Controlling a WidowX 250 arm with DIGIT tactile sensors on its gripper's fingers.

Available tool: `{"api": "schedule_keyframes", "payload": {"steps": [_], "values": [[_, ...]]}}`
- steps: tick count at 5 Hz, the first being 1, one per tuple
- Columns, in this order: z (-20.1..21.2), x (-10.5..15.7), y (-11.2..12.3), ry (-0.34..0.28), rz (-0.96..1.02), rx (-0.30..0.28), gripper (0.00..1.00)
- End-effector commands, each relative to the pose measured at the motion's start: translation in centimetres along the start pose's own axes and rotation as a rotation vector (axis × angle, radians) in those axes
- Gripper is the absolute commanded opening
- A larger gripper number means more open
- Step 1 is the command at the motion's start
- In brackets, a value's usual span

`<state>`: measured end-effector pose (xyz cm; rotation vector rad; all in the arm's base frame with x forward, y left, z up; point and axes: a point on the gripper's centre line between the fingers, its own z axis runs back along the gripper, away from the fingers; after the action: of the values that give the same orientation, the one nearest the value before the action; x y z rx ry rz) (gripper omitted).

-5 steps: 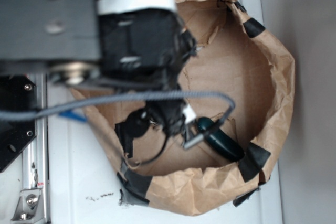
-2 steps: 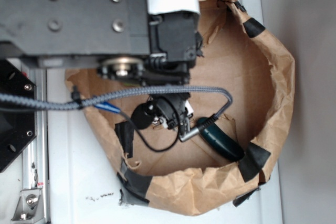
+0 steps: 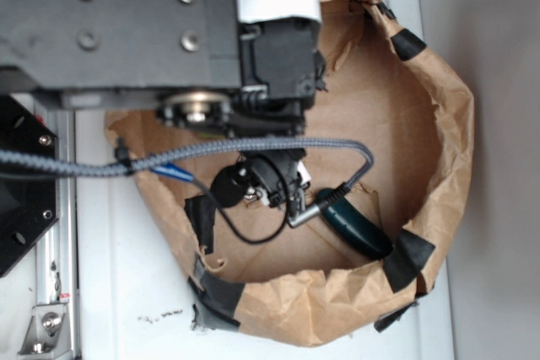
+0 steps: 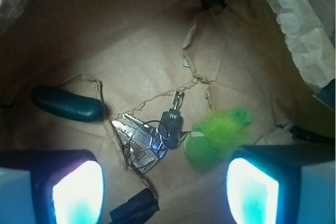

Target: Grab the silver keys.

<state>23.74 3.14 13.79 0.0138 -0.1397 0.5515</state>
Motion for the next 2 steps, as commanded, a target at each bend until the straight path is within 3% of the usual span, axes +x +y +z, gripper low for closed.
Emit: {"api": "schedule_keyframes", "payload": {"steps": [1, 2], "values": [[-1.3, 0.6, 0.3, -0.056, -0.011, -0.034, 1.00], [-2.7, 0.2, -0.2, -0.062, 0.042, -0.045, 1.00]]}}
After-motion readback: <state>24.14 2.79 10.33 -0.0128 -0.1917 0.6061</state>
